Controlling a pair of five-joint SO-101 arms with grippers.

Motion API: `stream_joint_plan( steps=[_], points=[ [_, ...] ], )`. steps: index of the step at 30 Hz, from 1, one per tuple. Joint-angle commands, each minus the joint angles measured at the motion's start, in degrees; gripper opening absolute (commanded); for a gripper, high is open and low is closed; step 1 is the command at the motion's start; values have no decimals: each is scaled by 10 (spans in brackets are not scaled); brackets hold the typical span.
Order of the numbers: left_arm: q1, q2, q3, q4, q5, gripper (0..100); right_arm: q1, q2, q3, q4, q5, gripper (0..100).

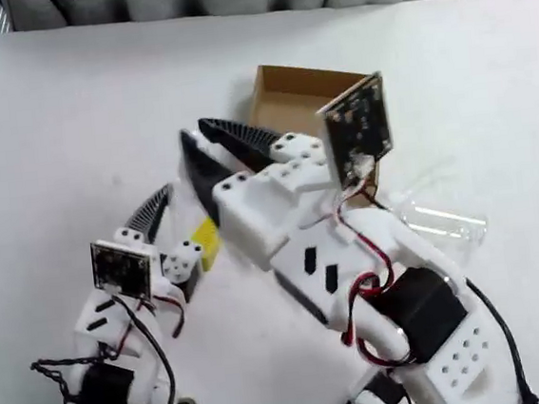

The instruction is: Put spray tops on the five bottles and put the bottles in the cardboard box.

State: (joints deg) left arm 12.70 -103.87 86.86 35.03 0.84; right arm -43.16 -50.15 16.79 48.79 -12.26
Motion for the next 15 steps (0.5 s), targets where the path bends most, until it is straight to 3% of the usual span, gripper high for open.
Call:
stream_joint_plan(
  steps=[1, 8, 15],
  points=[
    [-7, -6, -3, -18, -1, 168, 84, 2, -26, 5, 9, 38],
    [-7, -5, -2, -16, -1, 168, 187, 2, 96, 17, 9, 15],
    [-7, -5, 14, -18, -2, 168, 164, 2, 222, -18, 9, 15]
  ],
)
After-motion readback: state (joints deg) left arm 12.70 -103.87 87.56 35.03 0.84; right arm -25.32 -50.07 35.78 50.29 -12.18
